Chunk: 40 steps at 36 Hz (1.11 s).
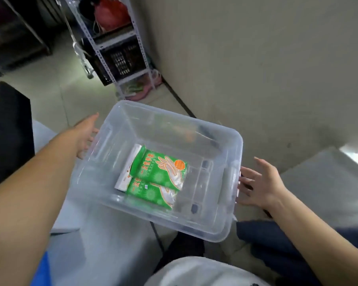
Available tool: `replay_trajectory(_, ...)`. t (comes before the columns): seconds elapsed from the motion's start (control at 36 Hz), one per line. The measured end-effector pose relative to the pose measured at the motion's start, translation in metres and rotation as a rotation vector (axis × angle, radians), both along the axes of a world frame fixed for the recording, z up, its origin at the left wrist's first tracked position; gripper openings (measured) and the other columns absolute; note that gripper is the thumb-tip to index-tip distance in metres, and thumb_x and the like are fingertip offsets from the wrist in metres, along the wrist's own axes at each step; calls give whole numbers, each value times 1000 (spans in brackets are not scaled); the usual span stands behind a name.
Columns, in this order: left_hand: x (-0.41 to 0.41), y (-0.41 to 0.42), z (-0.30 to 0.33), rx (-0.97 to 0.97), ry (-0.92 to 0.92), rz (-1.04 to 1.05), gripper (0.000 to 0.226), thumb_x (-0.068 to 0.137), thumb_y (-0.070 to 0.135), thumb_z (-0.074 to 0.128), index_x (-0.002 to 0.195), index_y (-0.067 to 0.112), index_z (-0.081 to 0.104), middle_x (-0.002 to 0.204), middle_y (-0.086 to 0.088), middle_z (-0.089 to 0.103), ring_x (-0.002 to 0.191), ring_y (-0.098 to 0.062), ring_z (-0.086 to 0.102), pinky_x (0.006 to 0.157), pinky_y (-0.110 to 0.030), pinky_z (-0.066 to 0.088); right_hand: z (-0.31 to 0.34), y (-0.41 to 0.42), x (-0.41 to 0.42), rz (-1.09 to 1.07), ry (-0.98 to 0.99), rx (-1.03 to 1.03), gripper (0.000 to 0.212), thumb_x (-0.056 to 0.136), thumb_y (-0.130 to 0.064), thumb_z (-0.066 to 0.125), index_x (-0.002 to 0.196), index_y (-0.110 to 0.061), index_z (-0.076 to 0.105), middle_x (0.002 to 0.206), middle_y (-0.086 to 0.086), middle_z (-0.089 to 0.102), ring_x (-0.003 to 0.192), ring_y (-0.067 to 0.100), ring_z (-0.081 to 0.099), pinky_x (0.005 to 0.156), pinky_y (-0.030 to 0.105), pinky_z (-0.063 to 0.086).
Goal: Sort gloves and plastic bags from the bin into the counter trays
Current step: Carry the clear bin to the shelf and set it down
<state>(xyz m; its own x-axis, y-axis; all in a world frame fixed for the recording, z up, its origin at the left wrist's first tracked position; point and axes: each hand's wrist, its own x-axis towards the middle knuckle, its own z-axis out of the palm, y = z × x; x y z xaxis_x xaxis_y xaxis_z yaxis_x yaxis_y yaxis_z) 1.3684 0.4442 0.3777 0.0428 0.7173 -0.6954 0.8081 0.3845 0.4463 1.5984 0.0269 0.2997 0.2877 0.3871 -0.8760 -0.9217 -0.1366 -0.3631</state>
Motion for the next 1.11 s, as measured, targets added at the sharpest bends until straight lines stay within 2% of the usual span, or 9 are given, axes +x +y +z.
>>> replay_trajectory(0.08, 19, 40, 2, -12, -13, 48, 65, 77, 76, 42, 78, 16, 64, 69, -6, 64, 55, -22, 59, 58, -32, 51, 10, 68, 43, 53, -20, -37, 61, 84, -55, 51, 127, -12, 62, 117, 11, 56, 104, 30, 53, 95, 49, 42)
replay_trajectory(0.22, 58, 108, 20, -63, -103, 57, 58, 40, 65, 56, 56, 10, 69, 44, -7, 64, 32, -26, 60, 34, -51, 47, 37, 170, 114, 85, -60, -9, 56, 86, -56, 51, 117, -12, 64, 108, 9, 59, 94, 27, 56, 82, 43, 46)
replay_trajectory(0.33, 76, 183, 17, -105, -80, 92, 69, 60, 72, 52, 96, 14, 62, 96, -8, 60, 84, -26, 57, 65, -45, 48, 56, 245, 166, 132, -113, -18, 61, 84, -58, 52, 122, -12, 63, 118, 10, 58, 100, 28, 57, 78, 44, 48)
replay_trajectory(0.47, 100, 286, -6, -181, -133, 160, 65, 86, 71, 43, 116, 15, 56, 114, -8, 53, 109, -29, 50, 84, -50, 44, 53, 358, 230, 224, -137, -44, 65, 82, -61, 54, 123, -12, 65, 124, 12, 57, 103, 30, 55, 79, 45, 47)
replay_trajectory(0.56, 108, 343, -22, -238, -210, 221, 61, 88, 67, 46, 116, 14, 58, 111, -12, 54, 104, -34, 52, 97, -56, 39, 39, 437, 267, 291, -142, -46, 64, 81, -62, 54, 121, -14, 66, 123, 12, 57, 102, 29, 55, 79, 44, 47)
replay_trajectory(0.83, 87, 479, -65, -247, -221, 613, 55, 88, 65, 44, 102, 15, 61, 100, -14, 62, 89, -34, 58, 78, -50, 44, 8, 723, 330, 643, -175, -75, 61, 80, -64, 57, 112, -15, 72, 106, 9, 58, 96, 29, 55, 91, 46, 47)
replay_trajectory(0.92, 65, 513, -64, -246, -215, 707, 57, 87, 67, 43, 104, 16, 61, 104, -14, 63, 93, -34, 59, 76, -49, 46, 19, 813, 316, 757, -218, -88, 53, 83, -59, 56, 102, -12, 71, 86, 6, 53, 75, 23, 49, 76, 34, 45)
replay_trajectory(1.03, 15, 566, -65, -249, -256, 827, 59, 87, 67, 44, 109, 14, 60, 112, -17, 61, 100, -38, 58, 96, -58, 41, 29, 930, 278, 896, -234, -58, 36, 60, -49, 71, 78, -18, 65, 64, 5, 51, 52, 20, 47, 53, 28, 48)
replay_trajectory(1.11, -21, 614, -65, -236, -214, 890, 55, 88, 65, 44, 107, 16, 60, 111, -16, 61, 98, -37, 57, 94, -58, 41, 16, 1018, 240, 947, -240, -89, 40, 70, -54, 66, 89, -19, 63, 77, 6, 50, 67, 23, 47, 73, 35, 47)
